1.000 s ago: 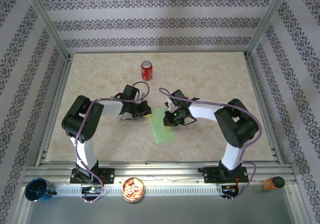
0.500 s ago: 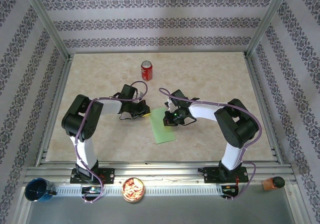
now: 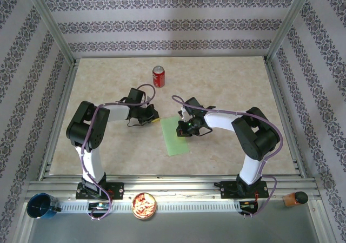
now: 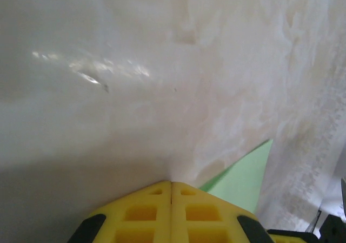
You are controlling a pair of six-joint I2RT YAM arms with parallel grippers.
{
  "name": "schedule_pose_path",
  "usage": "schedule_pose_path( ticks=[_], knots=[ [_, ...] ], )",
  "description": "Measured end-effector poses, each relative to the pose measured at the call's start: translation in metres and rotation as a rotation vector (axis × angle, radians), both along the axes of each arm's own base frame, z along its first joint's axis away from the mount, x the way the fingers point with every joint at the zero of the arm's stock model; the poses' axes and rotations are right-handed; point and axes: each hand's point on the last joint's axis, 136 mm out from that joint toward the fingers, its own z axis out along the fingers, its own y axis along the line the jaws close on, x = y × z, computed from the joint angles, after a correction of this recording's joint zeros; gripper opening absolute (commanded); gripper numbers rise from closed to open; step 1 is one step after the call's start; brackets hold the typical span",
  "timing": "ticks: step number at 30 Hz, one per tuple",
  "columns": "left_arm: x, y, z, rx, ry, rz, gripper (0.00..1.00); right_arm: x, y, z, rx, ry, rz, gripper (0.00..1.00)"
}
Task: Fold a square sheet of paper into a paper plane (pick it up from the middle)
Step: First fold the square sheet of paper in half at the center of the table.
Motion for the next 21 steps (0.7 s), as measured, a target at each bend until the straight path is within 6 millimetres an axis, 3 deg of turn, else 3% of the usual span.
schedule_pose_path(
  ticks=[5,11,16,21],
  knots=[
    [0.004,0.008,0.017,0.016,-0.033,0.026,0.06,0.0,0.0,0.0,0.0,0.0,0.0,0.0],
    [-0.01,-0.012,0.058,-0.05,-0.133,-0.037,0.06,0.0,0.0,0.0,0.0,0.001,0.0,0.0],
    [-0.044,-0.044,0.043,-0.093,-0.103,-0.15,0.05,0.0,0.0,0.0,0.0,0.001,0.0,0.0],
    [-0.063,-0.058,0.022,-0.116,-0.051,-0.194,0.05,0.0,0.0,0.0,-0.001,0.001,0.0,0.0]
  ],
)
